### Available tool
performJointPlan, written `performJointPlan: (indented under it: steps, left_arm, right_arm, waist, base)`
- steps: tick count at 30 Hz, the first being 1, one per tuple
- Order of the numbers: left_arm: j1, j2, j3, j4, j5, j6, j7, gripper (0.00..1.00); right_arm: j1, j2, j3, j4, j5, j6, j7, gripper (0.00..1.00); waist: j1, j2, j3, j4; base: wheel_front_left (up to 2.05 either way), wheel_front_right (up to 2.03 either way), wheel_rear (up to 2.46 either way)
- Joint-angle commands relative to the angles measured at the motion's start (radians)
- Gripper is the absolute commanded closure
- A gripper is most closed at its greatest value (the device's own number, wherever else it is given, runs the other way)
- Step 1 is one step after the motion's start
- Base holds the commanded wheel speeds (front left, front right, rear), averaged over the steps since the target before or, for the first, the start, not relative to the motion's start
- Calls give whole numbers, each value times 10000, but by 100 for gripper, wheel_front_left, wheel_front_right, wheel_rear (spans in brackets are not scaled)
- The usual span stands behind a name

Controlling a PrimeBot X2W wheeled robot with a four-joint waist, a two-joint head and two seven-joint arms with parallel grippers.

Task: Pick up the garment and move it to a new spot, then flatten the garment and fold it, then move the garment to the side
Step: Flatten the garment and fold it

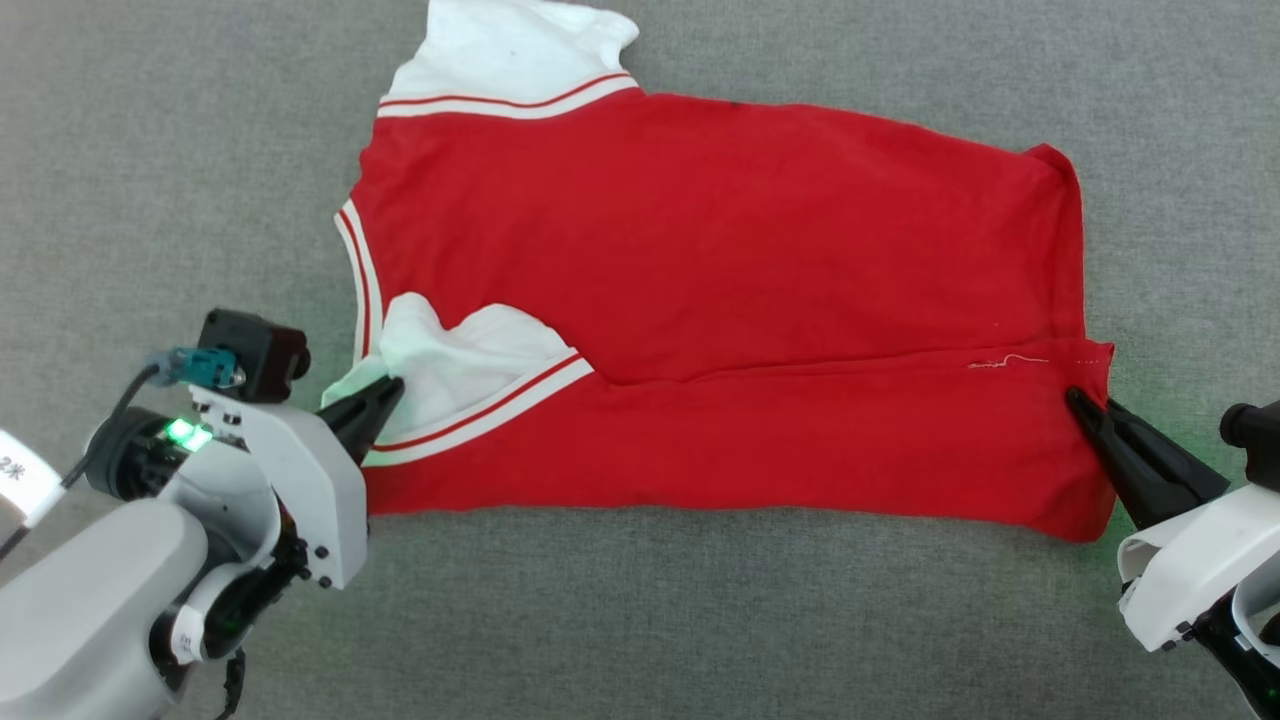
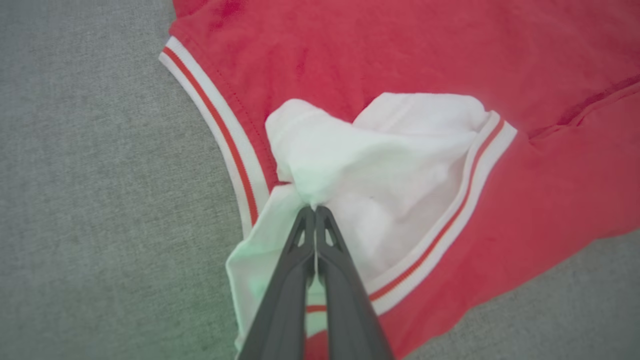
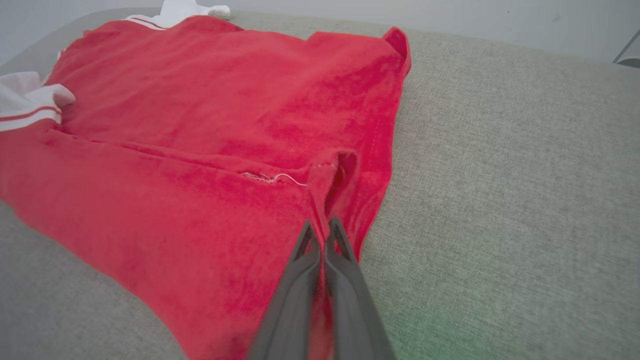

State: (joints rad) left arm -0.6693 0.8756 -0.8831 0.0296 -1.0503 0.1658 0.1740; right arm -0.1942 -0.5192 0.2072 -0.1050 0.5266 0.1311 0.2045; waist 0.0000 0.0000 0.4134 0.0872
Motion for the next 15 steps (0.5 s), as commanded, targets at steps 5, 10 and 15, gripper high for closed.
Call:
performJointPlan:
  steps: [5, 10, 15]
  left_arm:
    - [-188, -98, 43, 220, -328, -61, 351, 37]
    - [-143, -86, 149, 169, -581, -116, 392, 0]
    - [155, 18, 164, 18, -601, -148, 157, 0]
  right_arm:
    - [-202, 111, -23, 132, 170, -7, 392, 69]
    - [-249, 112, 86, 204, 201, -7, 863, 0]
    - [-176, 207, 7, 179, 266, -7, 1068, 0]
  waist:
    - [0, 0, -270, 31]
    - [0, 0, -677, 61]
    - [0, 0, -1219, 79]
  base:
    - [0, 0, 0]
    - [0, 0, 0]
    - [0, 0, 0]
